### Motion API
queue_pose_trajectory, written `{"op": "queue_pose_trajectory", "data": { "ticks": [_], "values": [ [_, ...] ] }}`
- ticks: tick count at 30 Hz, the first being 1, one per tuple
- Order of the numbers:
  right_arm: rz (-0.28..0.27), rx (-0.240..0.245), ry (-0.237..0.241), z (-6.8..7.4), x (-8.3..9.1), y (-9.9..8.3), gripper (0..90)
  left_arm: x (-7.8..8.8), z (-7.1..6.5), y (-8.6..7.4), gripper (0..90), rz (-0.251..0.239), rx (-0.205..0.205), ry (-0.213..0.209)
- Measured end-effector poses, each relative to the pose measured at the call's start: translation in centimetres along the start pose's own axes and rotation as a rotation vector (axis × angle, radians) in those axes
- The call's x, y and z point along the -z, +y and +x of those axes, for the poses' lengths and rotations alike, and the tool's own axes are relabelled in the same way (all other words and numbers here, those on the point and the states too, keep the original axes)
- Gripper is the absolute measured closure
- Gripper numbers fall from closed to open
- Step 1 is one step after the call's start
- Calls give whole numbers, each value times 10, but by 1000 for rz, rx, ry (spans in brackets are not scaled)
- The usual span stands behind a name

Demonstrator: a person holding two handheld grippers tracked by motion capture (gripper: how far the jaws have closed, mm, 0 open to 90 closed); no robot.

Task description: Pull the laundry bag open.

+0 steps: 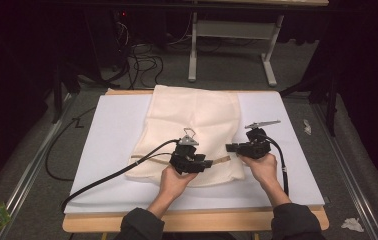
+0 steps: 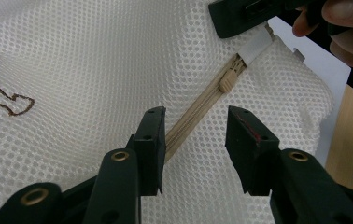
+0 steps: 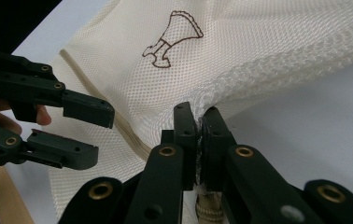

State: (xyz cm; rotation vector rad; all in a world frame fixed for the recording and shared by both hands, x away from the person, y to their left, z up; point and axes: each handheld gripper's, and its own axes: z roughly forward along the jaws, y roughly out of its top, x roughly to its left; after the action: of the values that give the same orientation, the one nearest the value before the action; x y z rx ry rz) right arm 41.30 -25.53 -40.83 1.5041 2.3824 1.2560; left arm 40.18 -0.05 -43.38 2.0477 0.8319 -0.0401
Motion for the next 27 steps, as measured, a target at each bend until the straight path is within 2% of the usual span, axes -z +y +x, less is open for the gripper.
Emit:
{"op": "queue_pose_trajectory", "data": {
  "ticks": [7,12,15,19,22,24,26,27],
  "values": [
    [-3,8,-1,2,-2,0,886,-1,-1,2,590,-20,21,-20],
    [-3,11,2,4,-3,1,886,-8,-12,10,611,4,-24,-21],
    [-4,12,4,5,-2,1,886,-12,-12,12,614,2,-7,-33],
    [-7,14,5,5,-3,1,886,-16,-15,12,633,4,-5,-54],
    [-8,17,9,7,-4,2,886,-20,-16,15,636,11,0,-53],
    [-6,14,9,7,-4,2,886,-22,-19,18,652,9,8,-77],
    [-5,14,10,8,-4,2,886,-25,-21,20,667,11,-18,-47],
    [-5,14,12,8,-4,2,886,-27,-20,20,669,20,-12,-44]
  ]
}}
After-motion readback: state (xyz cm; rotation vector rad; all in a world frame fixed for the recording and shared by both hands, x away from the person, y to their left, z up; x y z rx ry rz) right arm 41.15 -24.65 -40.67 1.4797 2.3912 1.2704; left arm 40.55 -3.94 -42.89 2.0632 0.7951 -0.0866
